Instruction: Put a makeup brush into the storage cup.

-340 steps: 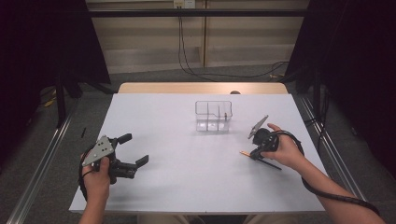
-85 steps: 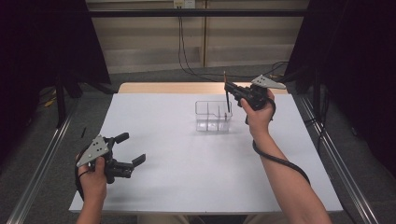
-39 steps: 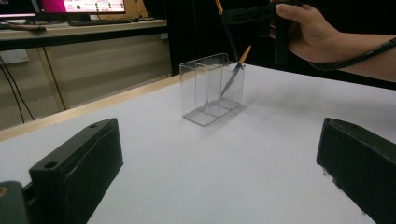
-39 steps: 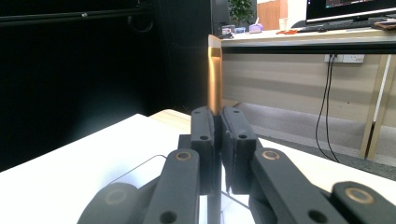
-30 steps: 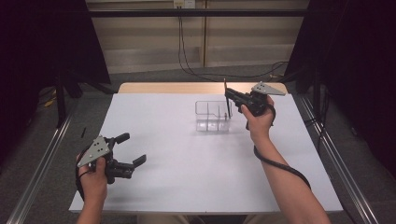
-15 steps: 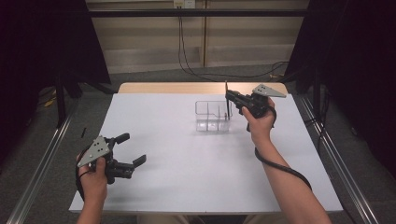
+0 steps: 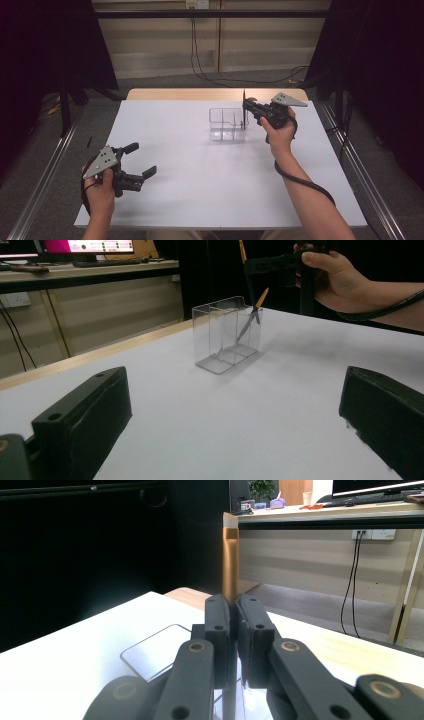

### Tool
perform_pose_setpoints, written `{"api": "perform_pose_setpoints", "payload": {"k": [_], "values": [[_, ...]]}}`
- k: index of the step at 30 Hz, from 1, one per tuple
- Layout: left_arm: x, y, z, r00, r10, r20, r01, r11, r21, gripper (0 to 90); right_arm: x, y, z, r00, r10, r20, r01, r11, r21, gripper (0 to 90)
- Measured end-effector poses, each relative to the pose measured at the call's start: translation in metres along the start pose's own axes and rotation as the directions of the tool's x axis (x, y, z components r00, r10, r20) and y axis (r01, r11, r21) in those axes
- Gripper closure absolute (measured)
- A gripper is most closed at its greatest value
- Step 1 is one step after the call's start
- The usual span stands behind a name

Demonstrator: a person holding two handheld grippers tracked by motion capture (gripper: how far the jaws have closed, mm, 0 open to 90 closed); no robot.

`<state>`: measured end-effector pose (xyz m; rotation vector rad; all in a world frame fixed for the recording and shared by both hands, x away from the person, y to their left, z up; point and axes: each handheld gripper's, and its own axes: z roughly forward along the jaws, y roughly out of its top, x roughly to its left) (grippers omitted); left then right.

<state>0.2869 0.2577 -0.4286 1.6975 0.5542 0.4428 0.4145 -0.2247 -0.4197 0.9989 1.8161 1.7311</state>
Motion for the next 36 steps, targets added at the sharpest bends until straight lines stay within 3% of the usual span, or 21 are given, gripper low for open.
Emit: {"api": "perform_pose_setpoints", "payload": {"k": [8,9,12,22,36], "values": [[0.000,0.000,0.000,1.0000,0.000,-0.001,0.000,1.0000,0.002,0.3,-0.001,-0.003,-0.003,0.9999,0.016,-0.002,-0.015,1.000,0.020,83.8],[0.000,0.000,0.000,1.0000,0.000,-0.001,0.000,1.0000,0.001,0.3,-0.001,-0.004,-0.003,0.9997,0.025,-0.005,-0.025,0.999,0.021,81.0],[0.000,0.000,0.000,1.0000,0.001,0.000,-0.001,1.0000,0.000,0.3,0.000,-0.004,-0.004,0.9985,0.051,-0.019,-0.051,0.998,0.022,60.4],[-0.001,0.000,0.001,1.0000,0.003,0.004,-0.003,1.0000,0.003,0.3,0.005,0.000,-0.007,0.9982,0.055,-0.026,-0.054,0.998,0.018,29.9],[0.000,-0.002,-0.001,1.0000,0.000,0.000,0.000,1.0000,0.002,0.3,0.002,-0.002,-0.021,0.9978,0.062,-0.025,-0.061,0.997,0.038,19.2]]}}
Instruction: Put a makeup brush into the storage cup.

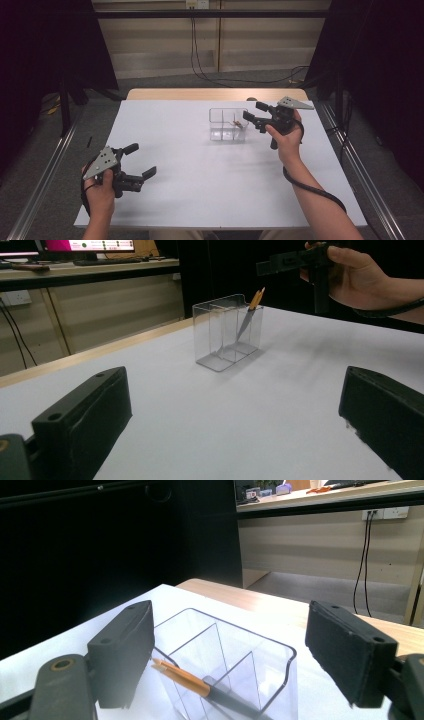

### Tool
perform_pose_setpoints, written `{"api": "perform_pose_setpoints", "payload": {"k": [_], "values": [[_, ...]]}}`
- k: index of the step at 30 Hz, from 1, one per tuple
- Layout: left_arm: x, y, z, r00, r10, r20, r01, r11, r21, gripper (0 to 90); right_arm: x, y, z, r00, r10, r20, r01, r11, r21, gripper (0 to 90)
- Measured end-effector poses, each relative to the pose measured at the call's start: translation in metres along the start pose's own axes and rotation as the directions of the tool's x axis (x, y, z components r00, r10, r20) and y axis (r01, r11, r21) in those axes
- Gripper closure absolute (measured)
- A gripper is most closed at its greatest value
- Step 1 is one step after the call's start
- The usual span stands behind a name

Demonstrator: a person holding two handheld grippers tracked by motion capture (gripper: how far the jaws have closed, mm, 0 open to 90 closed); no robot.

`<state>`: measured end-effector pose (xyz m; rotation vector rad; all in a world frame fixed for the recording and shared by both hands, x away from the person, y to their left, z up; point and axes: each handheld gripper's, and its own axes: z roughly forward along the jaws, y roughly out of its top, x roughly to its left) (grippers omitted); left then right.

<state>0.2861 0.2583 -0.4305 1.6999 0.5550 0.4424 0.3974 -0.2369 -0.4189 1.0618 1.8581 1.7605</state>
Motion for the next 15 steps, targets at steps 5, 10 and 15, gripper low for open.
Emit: {"api": "perform_pose_setpoints", "payload": {"k": [5,10,15], "values": [[0.000,-0.001,0.001,1.0000,-0.002,0.001,0.002,1.0000,0.002,0.3,0.002,0.000,-0.005,0.9999,-0.010,-0.011,0.010,1.000,0.000,18.8],[0.001,0.001,0.004,1.0000,0.000,0.007,0.000,1.0000,-0.003,0.3,0.005,0.000,-0.009,0.9996,-0.024,-0.016,0.025,1.000,0.005,17.8],[0.001,0.001,0.006,1.0000,0.001,0.007,-0.001,1.0000,-0.004,0.3,0.008,0.000,-0.012,0.9992,-0.037,-0.017,0.037,0.999,0.017,16.7]]}}
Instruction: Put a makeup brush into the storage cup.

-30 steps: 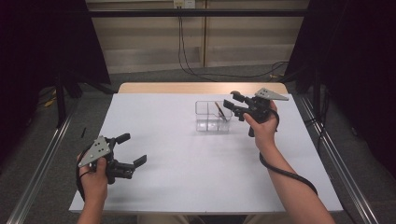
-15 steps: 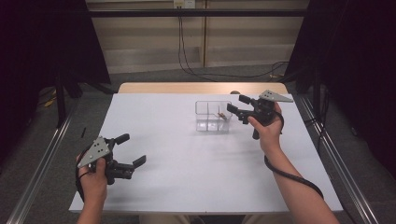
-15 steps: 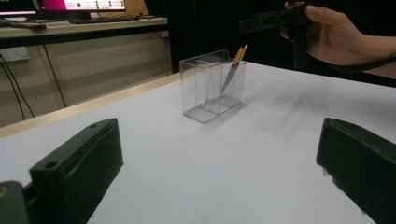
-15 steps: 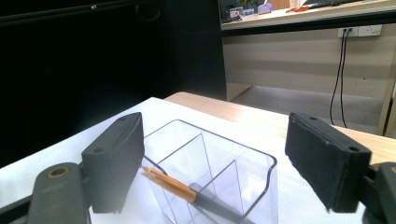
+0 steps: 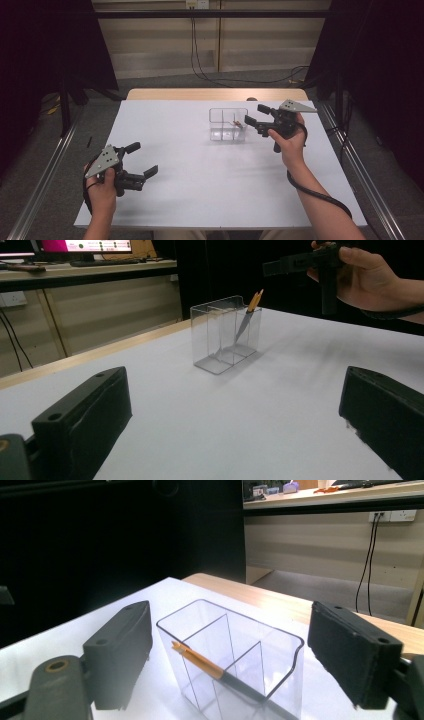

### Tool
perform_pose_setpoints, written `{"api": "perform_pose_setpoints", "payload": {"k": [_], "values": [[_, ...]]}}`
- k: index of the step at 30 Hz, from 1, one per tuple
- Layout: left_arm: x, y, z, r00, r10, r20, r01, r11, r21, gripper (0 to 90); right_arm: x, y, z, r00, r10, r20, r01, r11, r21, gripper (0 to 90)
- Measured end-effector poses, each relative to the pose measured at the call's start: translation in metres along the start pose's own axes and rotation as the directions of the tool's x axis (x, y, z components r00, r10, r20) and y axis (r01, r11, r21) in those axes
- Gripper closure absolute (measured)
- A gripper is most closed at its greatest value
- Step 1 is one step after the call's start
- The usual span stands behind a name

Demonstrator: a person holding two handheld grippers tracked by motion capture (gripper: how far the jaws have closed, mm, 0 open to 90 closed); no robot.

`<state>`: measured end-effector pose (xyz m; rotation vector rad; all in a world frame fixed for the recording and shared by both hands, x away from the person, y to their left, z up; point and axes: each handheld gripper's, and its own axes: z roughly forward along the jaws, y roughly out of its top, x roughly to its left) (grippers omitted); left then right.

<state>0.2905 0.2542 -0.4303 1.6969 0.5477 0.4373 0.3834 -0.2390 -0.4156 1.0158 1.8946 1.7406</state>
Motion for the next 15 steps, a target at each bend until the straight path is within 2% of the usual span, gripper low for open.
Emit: {"api": "perform_pose_setpoints", "payload": {"k": [11,15], "values": [[-0.0004,0.0011,0.0037,1.0000,0.000,0.010,0.000,1.0000,-0.003,0.3,0.0013,-0.0015,-0.0044,1.0000,0.002,-0.004,-0.002,1.000,0.005,12.7],[-0.0004,0.0015,0.0036,1.0000,0.001,0.008,-0.001,1.0000,-0.005,0.3,0.0028,-0.0020,-0.0062,0.9987,-0.027,-0.043,0.027,1.000,0.005,8.0]]}}
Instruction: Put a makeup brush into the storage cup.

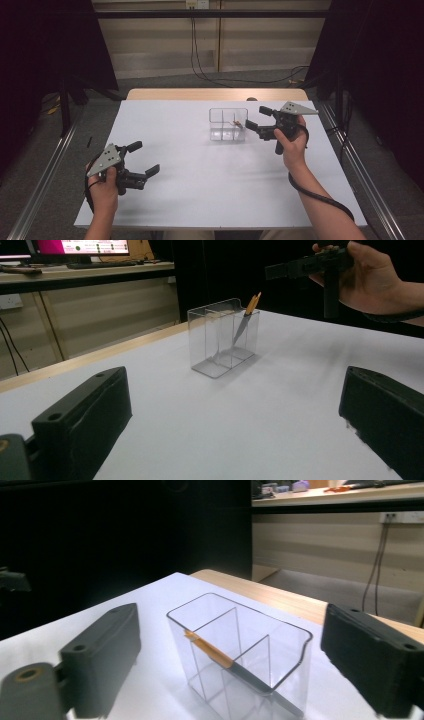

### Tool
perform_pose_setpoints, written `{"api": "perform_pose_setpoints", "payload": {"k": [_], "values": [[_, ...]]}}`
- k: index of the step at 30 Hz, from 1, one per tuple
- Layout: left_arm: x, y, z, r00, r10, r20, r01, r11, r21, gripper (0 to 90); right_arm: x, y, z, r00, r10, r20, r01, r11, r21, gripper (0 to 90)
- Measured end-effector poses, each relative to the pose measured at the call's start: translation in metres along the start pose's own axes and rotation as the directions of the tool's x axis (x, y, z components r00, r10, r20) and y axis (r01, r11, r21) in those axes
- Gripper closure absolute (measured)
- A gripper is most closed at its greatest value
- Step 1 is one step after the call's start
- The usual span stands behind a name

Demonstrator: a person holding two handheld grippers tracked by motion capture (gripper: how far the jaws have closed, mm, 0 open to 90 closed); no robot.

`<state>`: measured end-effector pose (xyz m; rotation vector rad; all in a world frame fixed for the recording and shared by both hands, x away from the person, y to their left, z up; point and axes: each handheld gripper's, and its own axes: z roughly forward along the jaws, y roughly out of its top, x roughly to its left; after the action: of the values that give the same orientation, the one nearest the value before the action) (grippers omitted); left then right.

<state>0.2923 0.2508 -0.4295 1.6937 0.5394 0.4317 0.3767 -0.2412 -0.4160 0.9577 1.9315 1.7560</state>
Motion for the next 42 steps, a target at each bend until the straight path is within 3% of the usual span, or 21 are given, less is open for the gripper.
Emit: {"api": "perform_pose_setpoints", "payload": {"k": [19,24,42], "values": [[-0.003,-0.001,-0.001,1.0000,-0.001,-0.001,0.001,0.9999,0.011,0.4,0.006,-0.005,-0.001,0.9993,-0.030,-0.024,0.031,0.999,0.041,6.8],[-0.004,0.002,-0.006,1.0000,-0.004,-0.001,0.004,1.0000,-0.008,0.3,0.008,-0.009,-0.006,0.9993,-0.023,-0.028,0.024,0.999,0.040,6.8],[-0.004,-0.001,-0.002,0.9999,-0.005,0.011,0.005,1.0000,0.004,0.3,0.016,-0.025,-0.026,0.9986,-0.038,-0.037,0.041,0.996,0.080,6.8]]}}
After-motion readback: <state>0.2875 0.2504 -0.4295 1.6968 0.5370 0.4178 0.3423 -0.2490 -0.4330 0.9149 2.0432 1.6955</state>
